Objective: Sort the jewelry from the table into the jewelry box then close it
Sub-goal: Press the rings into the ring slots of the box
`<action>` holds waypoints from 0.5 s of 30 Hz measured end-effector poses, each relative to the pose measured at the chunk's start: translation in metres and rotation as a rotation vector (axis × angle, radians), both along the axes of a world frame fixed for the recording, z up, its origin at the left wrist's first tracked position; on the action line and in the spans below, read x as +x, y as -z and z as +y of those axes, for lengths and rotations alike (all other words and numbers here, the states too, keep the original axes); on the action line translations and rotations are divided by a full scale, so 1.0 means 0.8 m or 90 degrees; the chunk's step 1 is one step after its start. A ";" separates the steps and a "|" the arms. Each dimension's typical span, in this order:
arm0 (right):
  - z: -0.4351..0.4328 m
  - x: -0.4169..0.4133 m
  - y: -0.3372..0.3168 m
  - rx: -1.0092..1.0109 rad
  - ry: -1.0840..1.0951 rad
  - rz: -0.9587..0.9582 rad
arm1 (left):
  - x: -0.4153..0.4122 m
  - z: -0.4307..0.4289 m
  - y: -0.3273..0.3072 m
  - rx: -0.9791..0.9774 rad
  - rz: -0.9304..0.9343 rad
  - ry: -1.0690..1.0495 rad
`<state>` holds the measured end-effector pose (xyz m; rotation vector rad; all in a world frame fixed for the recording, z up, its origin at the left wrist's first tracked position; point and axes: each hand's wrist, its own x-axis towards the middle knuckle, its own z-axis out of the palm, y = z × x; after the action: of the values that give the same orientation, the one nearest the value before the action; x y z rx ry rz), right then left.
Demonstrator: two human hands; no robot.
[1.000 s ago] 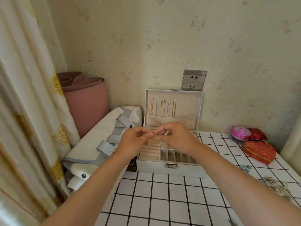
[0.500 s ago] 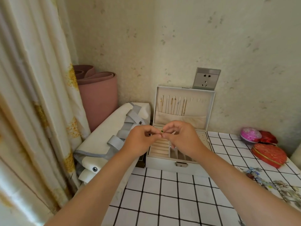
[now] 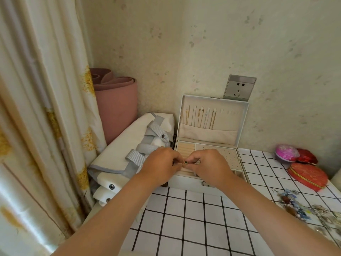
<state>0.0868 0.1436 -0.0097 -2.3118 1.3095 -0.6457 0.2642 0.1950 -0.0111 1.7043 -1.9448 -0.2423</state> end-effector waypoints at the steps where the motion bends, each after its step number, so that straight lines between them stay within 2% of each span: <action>1: 0.001 0.001 0.000 -0.001 0.003 -0.005 | 0.001 0.001 0.000 -0.010 -0.018 0.002; 6: 0.004 0.004 0.003 -0.045 -0.010 0.008 | 0.006 0.006 0.001 -0.013 -0.025 0.022; 15: 0.002 0.000 -0.002 -0.087 -0.071 0.117 | 0.005 0.010 0.000 -0.012 -0.016 0.029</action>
<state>0.0864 0.1454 -0.0082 -2.5874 1.2359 -0.5112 0.2682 0.2030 -0.0114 1.6607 -1.9995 -0.2203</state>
